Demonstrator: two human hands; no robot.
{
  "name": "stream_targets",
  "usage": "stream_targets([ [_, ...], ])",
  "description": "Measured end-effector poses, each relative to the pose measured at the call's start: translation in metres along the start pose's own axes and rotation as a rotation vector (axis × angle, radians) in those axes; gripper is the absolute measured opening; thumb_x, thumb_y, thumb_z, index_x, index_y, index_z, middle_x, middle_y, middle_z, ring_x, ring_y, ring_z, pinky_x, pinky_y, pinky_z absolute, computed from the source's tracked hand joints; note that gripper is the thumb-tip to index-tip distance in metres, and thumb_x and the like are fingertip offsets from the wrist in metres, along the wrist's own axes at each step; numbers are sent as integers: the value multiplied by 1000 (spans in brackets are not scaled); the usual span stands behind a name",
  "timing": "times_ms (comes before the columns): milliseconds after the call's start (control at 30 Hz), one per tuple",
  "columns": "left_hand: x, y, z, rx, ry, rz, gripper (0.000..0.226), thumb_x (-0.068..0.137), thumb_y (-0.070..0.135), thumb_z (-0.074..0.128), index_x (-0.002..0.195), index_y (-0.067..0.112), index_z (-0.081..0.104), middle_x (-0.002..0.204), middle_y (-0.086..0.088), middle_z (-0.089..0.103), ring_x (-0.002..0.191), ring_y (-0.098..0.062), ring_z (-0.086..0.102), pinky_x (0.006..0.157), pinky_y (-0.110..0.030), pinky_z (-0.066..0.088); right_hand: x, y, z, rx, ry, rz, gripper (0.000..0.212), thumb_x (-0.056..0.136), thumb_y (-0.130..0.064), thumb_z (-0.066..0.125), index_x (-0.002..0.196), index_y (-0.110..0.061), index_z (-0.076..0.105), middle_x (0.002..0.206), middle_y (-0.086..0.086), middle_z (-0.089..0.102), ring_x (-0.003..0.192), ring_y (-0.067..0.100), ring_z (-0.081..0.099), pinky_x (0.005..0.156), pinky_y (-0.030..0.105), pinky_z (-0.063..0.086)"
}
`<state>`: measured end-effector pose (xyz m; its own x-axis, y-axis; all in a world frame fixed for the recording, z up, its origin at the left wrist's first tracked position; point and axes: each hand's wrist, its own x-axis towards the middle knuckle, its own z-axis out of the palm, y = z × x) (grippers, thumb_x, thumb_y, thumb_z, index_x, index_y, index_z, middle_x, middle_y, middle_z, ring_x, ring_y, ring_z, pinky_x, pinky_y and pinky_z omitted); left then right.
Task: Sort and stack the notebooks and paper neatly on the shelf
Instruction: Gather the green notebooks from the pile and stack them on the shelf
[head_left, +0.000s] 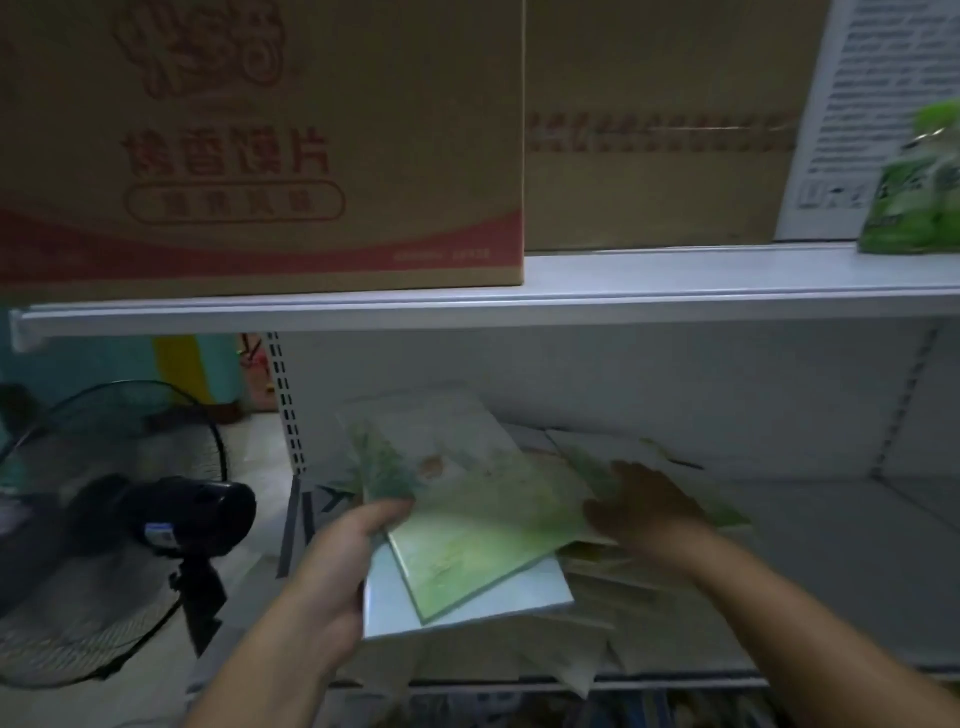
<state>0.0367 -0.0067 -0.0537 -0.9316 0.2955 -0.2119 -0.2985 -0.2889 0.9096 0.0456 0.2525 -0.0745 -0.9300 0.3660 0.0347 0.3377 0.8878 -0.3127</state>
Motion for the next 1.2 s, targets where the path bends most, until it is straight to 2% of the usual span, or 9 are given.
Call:
stream_targets([
  [200,-9,11,-20,26,-53,-114,26,92,13,48,107,-3,62,74,-21,71,62,-33,68,64,-39,50,-4,7,7,-134,82,-30,37,99,-40,34,116,-15,55,123,10,59,109,27,56,73,29,36],
  [300,-17,13,-24,77,-59,-89,16,93,6,47,96,-4,59,48,-9,65,41,-18,64,38,-25,48,-10,0,1,-135,308,-54,35,99,-27,29,97,-11,61,103,14,65,91,30,62,64,28,36],
  [367,-26,18,-19,108,-49,-53,11,93,2,46,86,1,54,35,-1,58,28,-9,55,22,-18,34,-17,-5,-10,-27,619,-202,34,93,-24,30,68,-12,51,67,17,61,56,30,57,48,28,34],
  [533,2,10,-10,128,-72,20,20,91,9,54,107,-2,61,68,-14,72,62,-26,70,57,-31,55,-60,-65,-32,-78,818,-452,31,82,-26,41,59,-14,57,46,4,54,36,26,50,36,22,28],
  [667,14,7,24,131,-29,158,49,82,57,53,110,18,59,98,-11,72,86,-30,70,77,-42,57,-80,-95,-6,-179,658,-531,26,76,-33,42,64,-23,64,57,-4,61,44,18,57,34,22,36],
  [867,8,-16,65,104,-129,82,17,90,10,57,96,-3,65,61,-11,71,49,-19,67,39,-21,49,-102,-52,-25,163,534,-615,29,80,-41,52,80,-24,75,91,-5,73,84,13,66,69,27,55],
  [1000,10,-32,103,131,-254,29,25,89,21,61,109,7,66,89,-12,75,80,-30,71,70,-38,58,-89,30,-65,367,288,-83,69,81,-53,60,141,-24,39,146,-3,39,134,15,38,110,31,33],
  [1100,5,-54,150,149,-337,-14,23,90,23,60,108,9,63,80,-8,76,71,-24,73,58,-32,58,-97,90,-80,948,-7,84,58,84,-33,69,135,-16,46,112,-10,63,93,4,67,75,18,54],
  [1200,-4,-87,212,186,-374,-3,38,88,31,60,120,9,60,99,-10,74,85,-26,72,66,-33,58,-109,157,-82,1082,160,168,35,84,-13,69,117,-14,55,92,-7,67,66,0,68,52,13,50],
])
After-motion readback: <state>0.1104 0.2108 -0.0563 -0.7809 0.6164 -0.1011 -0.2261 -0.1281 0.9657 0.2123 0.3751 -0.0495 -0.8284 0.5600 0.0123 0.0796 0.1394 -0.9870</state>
